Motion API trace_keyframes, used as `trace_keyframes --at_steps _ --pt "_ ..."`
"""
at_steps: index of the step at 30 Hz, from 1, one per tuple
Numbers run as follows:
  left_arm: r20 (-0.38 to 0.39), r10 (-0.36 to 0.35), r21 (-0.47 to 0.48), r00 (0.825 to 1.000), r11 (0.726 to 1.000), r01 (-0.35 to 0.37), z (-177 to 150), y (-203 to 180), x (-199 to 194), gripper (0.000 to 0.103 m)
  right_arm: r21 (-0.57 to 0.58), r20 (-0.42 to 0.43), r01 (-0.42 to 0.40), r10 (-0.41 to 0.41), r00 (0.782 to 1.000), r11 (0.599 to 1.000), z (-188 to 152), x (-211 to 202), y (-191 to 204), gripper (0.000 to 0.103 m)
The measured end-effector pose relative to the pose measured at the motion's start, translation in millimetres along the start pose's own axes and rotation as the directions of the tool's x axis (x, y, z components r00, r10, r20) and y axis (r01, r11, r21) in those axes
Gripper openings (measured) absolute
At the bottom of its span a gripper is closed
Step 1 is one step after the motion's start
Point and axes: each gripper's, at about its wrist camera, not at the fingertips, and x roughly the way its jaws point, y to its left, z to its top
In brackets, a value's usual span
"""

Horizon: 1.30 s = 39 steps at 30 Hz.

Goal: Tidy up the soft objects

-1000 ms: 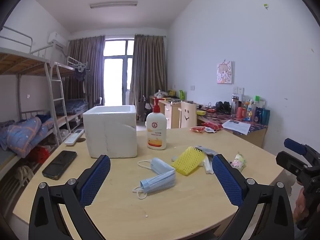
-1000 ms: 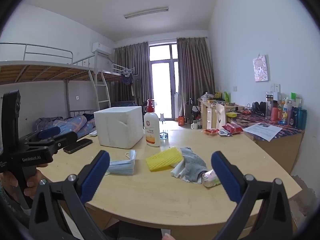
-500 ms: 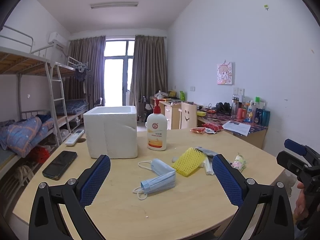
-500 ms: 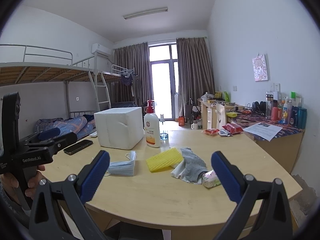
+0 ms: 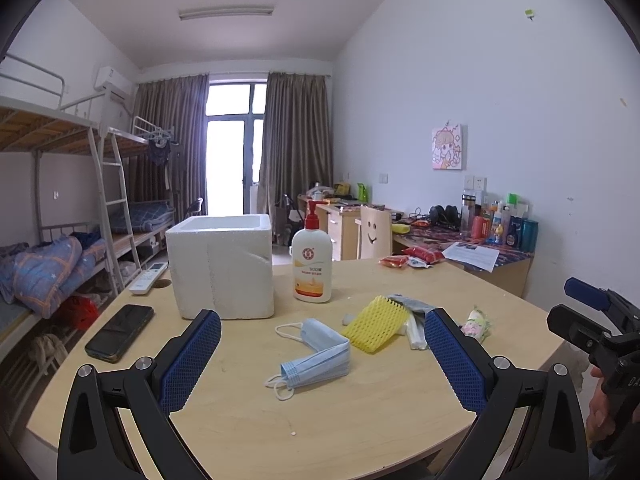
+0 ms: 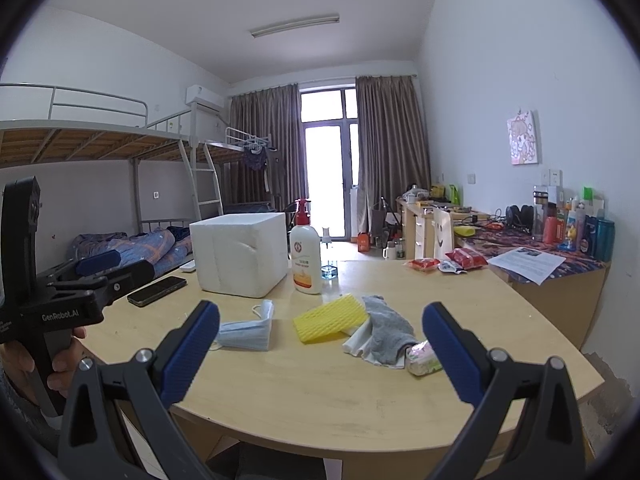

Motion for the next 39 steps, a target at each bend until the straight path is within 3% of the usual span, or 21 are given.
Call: trace_keyframes --at_steps 26,39 --pt "-0.019 0.021 0.007 1.0 1.0 -0.02 -1 5 6 0.102 -0.005 -0.013 -0.005 0.005 1.0 1.0 1 9 1 0.102" --pt "-0.121 -0.01 0.047 0.993 0.999 0.015 -11 4 51 0.102 0.021 -0.101 0.022 -0.02 0.995 1.0 -10 48 -14 0.102"
